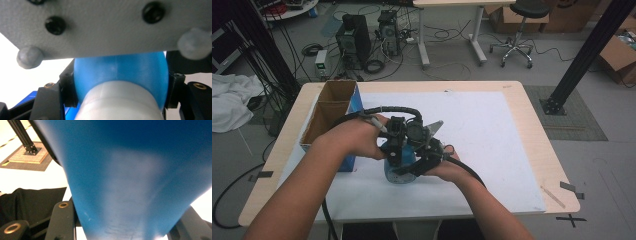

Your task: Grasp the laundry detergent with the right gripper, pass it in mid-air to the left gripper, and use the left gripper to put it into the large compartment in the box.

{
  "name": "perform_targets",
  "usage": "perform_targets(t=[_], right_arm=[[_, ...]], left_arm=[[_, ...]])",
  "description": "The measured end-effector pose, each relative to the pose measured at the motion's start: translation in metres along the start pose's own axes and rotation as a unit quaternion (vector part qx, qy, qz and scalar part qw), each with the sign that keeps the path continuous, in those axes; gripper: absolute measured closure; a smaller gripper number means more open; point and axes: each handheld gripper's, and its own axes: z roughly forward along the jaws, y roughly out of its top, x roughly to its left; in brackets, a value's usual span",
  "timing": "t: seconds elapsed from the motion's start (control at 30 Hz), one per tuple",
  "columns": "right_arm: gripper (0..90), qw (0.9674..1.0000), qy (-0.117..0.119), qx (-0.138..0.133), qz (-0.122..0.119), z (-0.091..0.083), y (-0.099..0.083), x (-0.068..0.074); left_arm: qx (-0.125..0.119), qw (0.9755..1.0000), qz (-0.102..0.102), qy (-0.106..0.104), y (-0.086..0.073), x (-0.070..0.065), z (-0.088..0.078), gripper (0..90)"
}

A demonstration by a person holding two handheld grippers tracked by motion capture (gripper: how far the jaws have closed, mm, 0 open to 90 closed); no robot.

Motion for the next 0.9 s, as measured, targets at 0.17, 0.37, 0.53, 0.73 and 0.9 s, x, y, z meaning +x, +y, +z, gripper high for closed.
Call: perform_targets(t=[0.17,0.37,0.53,0.73,0.9], right_arm=[[46.6,1.0000,-0.003,0.002,-0.002,0.001,0.000,0.001],[46.6,0.9999,-0.008,0.003,-0.008,0.001,0.001,0.002],[46.2,1.0000,0.006,-0.006,0.002,0.000,0.003,0.004],[45.1,0.9998,-0.005,-0.011,-0.015,-0.004,0.006,0.003],[43.6,0.9997,0.006,-0.026,0.000,-0.007,0.007,0.006]], left_arm=[[0.001,1.0000,-0.003,-0.005,0.000,0.000,0.000,35.3],[0.005,0.9999,-0.008,-0.011,0.000,0.000,-0.002,37.3],[0.014,0.9996,-0.016,-0.017,0.002,0.001,-0.007,37.7],[0.014,0.9996,-0.019,-0.015,0.003,0.001,-0.013,38.1],[0.011,0.9996,-0.021,-0.014,0.004,0.001,-0.018,38.1]])
